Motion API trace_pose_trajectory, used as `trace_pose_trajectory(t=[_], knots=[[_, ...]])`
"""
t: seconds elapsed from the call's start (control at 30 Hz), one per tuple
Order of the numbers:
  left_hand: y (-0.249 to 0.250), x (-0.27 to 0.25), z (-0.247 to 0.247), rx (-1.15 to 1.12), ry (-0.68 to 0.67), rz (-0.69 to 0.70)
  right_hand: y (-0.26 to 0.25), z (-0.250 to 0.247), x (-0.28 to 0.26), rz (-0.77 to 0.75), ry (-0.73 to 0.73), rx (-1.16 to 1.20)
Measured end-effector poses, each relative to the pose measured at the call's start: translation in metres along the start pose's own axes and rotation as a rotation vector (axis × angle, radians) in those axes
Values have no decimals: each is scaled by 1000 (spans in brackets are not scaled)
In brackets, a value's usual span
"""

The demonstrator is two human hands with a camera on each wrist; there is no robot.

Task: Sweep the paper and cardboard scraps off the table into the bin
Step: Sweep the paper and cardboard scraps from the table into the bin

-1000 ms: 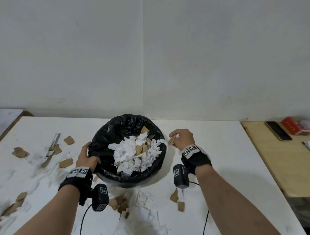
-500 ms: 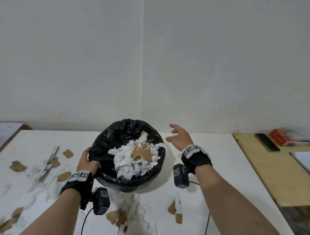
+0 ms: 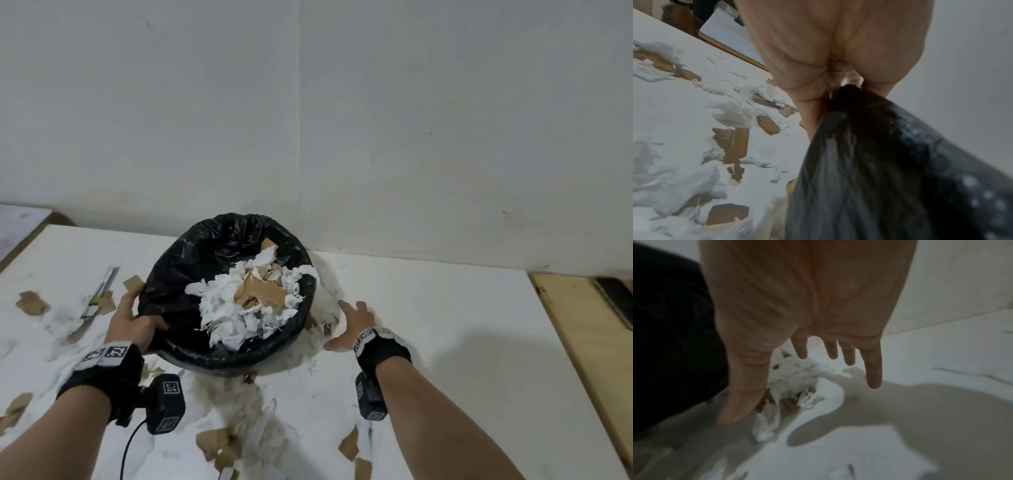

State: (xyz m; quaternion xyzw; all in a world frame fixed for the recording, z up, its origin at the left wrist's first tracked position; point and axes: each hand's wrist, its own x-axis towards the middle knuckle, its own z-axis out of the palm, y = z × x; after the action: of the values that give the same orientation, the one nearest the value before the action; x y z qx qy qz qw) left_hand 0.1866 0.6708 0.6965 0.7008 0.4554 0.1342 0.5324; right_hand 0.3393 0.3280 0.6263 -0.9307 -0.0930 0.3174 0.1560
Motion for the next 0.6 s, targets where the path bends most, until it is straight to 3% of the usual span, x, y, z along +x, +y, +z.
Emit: trace_pose_trajectory(t=[0.07, 0.17, 0.3, 0.43, 0.6], knots=[[-2, -1, -2, -9, 8, -5, -10, 15, 10, -36, -31, 2], [-5, -1, -7, 1, 31, -26, -24, 38, 16, -88, -117, -203], [-7, -5, -13, -40, 50, -41, -38, 51, 14, -151, -42, -456], [-8, -10, -17, -44, 30, -47, -37, 52, 4, -248, 36, -371], [-14, -14, -28, -50, -8, -66, -35, 52, -13, -202, 103, -319]])
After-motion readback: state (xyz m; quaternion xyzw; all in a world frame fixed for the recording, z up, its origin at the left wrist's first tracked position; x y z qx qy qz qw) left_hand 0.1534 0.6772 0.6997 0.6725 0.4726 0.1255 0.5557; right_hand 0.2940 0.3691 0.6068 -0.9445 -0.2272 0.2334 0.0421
